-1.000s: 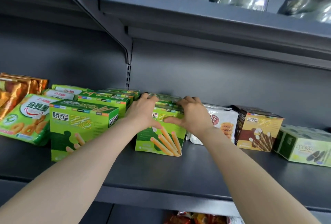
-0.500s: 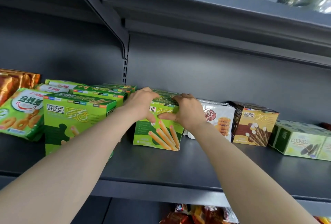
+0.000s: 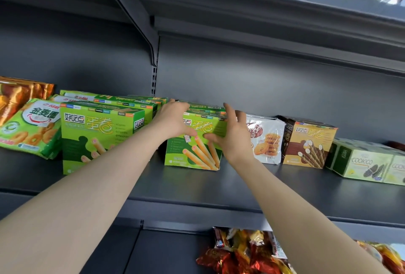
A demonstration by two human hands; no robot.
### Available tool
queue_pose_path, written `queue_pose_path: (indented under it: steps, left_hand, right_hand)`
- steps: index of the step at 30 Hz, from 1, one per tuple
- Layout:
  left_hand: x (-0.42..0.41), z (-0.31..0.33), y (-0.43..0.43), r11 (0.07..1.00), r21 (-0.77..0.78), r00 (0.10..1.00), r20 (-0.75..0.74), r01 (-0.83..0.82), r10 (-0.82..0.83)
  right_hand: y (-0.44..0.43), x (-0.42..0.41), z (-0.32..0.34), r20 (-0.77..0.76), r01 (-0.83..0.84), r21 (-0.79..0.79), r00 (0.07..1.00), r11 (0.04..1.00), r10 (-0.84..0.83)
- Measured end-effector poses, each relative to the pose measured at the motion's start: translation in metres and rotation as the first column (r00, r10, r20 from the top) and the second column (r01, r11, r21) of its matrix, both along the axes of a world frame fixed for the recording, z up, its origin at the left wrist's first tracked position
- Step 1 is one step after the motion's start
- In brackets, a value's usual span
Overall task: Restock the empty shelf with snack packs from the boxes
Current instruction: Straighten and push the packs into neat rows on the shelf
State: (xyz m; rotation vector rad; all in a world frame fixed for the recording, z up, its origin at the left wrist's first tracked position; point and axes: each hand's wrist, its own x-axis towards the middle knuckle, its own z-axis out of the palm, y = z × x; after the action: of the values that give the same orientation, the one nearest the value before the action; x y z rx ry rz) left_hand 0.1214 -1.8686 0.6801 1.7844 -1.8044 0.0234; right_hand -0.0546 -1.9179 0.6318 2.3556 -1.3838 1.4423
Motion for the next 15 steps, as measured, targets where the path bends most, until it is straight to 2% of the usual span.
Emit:
queue_pose_path:
  steps: [3,6,8,15]
  left_hand:
    - [0.005,-0.002,-0.001,1.0,-0.019,1.0,0.003,-0.013,0.013]
    - [0.005,-0.008,-0.002,1.0,-0.004,1.0,0.028,-0.002,0.002]
    - [0.004,-0.011,-0.003,1.0,-0.01,1.0,-0.006,0.009,-0.009]
    - [0.003,-0.017,-0.006,0.998,-0.051,0.995,-0.096,-0.034,0.029]
  right_hand:
    - [-0.003,0.0,0.006,-0.032,-0.009,0.001,0.999,1.0,0.009]
    - [-0.008,0.003,0.009,-0.183,0.017,0.023,0.983,1.0,-0.013]
    - [-0.009,0.004,0.015,-0.258,0.033,0.048,0.966,0.998,-0.019]
    - [-0.011,0.005,0.027,-0.361,0.085,0.092,0.931,0.992,-0.046]
